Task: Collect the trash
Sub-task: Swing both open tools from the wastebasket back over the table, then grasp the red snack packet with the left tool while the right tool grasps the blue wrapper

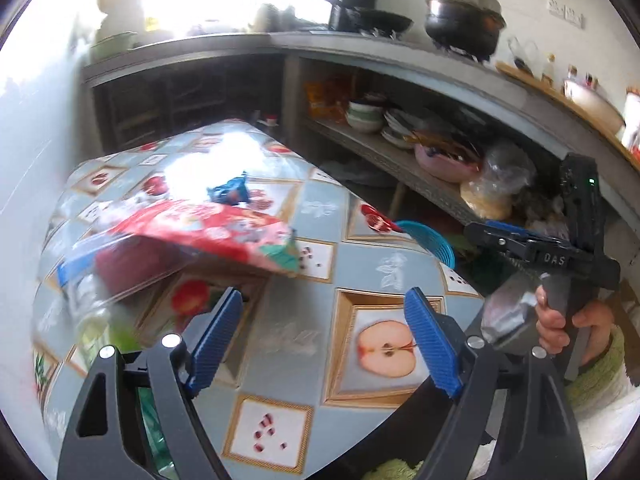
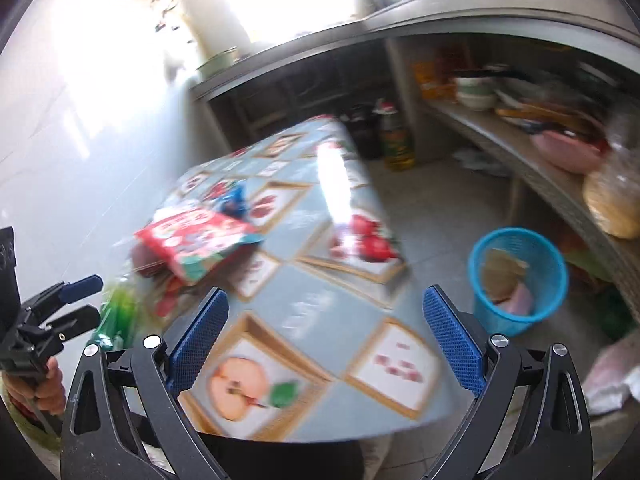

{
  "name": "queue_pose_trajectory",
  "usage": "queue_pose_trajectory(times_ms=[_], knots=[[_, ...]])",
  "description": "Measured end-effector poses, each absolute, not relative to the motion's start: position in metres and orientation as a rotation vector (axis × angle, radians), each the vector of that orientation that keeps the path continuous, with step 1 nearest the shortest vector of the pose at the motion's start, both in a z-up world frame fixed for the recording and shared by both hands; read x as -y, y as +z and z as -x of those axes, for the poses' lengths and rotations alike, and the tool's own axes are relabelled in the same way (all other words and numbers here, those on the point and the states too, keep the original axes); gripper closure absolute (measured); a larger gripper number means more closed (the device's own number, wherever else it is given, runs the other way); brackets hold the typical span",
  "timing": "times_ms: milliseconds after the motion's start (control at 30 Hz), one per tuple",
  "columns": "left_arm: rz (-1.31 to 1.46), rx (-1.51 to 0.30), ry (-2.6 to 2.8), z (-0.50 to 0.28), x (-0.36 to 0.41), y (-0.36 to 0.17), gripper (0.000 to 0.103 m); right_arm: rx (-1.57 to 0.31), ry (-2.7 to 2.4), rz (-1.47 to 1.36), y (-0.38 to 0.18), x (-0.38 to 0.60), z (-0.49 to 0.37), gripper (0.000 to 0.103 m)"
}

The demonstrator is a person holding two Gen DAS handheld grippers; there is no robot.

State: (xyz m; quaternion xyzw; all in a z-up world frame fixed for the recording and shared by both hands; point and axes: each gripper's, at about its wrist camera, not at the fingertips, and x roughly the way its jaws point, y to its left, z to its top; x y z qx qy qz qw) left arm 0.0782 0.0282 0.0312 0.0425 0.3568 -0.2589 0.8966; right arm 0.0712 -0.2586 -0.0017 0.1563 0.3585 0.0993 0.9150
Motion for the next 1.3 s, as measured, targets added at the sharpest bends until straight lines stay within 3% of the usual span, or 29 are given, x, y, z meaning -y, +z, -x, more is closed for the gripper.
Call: queue_pose_trajectory(times_ms=[433,800,1067,1300], knots=[[0.333,-0.777,-0.427,-0.131,-0.076,0.013,0.023,-0.793,0.318,-0.296,-0.008,0.195,-0.097,0.009],[0.610,-0.893,-0.190,-0.194,-0.072,-0.042,0.047,-0.825,0.306,-0.320,-0.018,0.196,-0.099,0.009],[0.656,-0.899,-0.193,-0.206,-0.072,-0.051,0.083,-0.803,0.363,-0.313,-0.005,0.199,-0.113,0.011],[0.656,-0.896,-0.211,-0.204,-0.071,-0.050,0.092,-0.829,0.551,-0.439,0.004,0.190,-0.204,0.011]])
